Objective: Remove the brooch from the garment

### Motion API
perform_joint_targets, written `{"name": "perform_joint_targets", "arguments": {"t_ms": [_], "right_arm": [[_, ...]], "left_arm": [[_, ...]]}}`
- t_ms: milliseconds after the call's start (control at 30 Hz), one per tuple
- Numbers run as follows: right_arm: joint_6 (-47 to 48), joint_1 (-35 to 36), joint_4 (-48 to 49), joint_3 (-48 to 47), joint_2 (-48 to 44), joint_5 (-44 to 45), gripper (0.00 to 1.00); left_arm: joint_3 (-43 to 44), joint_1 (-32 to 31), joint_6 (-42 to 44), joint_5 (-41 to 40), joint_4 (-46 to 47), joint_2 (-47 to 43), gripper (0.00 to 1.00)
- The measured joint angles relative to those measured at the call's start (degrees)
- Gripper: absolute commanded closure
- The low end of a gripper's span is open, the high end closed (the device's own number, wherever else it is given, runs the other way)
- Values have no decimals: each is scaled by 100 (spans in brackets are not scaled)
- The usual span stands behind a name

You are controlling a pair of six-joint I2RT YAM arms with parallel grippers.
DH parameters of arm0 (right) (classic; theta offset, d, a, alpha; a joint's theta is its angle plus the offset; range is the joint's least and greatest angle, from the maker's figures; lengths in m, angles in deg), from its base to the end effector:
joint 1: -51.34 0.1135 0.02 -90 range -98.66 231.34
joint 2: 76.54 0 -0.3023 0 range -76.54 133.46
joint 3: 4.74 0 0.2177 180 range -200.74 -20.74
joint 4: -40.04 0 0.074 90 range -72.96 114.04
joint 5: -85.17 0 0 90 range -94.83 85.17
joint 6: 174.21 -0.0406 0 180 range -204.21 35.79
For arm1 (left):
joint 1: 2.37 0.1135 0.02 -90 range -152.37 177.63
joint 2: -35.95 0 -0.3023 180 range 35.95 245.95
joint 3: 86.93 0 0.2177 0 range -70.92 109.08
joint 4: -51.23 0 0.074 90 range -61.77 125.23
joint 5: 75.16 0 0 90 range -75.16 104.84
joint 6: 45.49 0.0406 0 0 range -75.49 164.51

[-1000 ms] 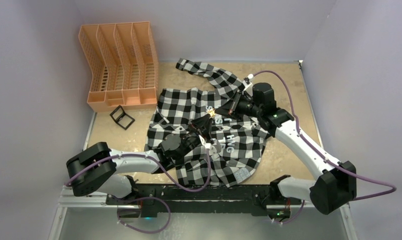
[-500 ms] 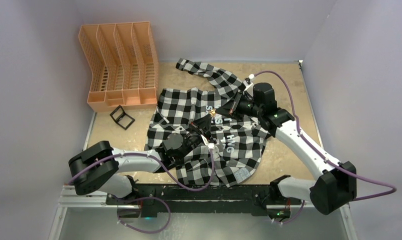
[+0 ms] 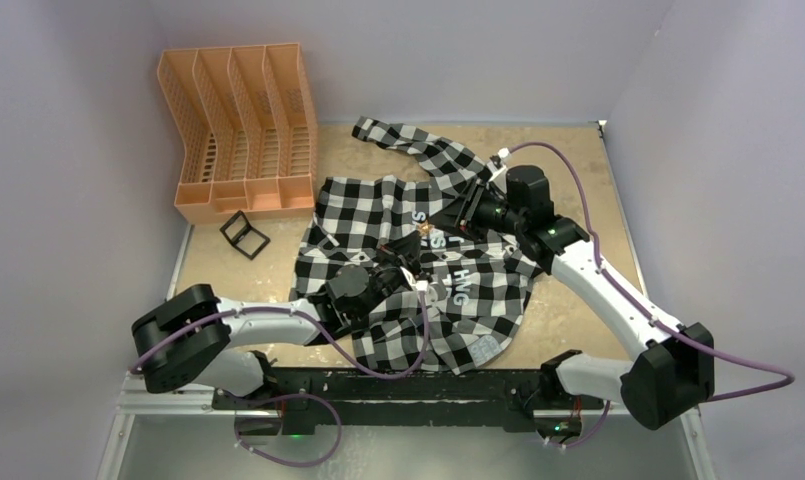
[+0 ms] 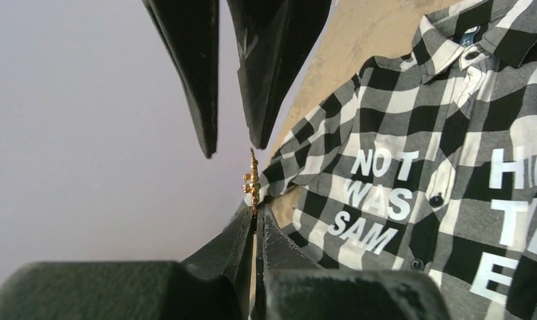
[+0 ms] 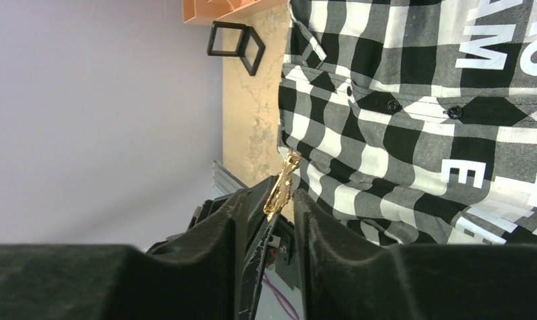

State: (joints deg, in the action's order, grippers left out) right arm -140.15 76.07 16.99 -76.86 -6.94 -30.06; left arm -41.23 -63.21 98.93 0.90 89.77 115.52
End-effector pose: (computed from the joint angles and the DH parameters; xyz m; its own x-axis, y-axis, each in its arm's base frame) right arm 0.2069 0.1144 0.3676 -0.7923 0.4602 -0.4006 -0.1511 0.4882 0.8596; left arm 0.1348 -0.2215 0.2987 0.6172 0.5138 -0.5959 0.3928 0.4550 0.7992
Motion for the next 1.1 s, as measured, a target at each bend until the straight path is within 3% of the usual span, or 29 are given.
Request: {"name": "perform_joint_targets", "arguments": {"t_ms": [333,533,700,900,1100], "right_arm": [[105,0,42,-122,-166,284,36],[376,0,295,-52,-247,566,24],[667,0,772,332,-417,702,20],[1137,0,1060,667,-479,988,5],[1471,0,1344,1110,-763,1410,2]], "left_arm": [[0,223,-1714,-175,-796,-487,100],[-68,1209,-3613,26,-1080,-1137,100],[-348,1602,-4784,76,-1108,-1561,100],[-883,2649,-6194,229,-1158,-1897,100],[-1121,3491,-7501,442,-1235,-1998,100]]}}
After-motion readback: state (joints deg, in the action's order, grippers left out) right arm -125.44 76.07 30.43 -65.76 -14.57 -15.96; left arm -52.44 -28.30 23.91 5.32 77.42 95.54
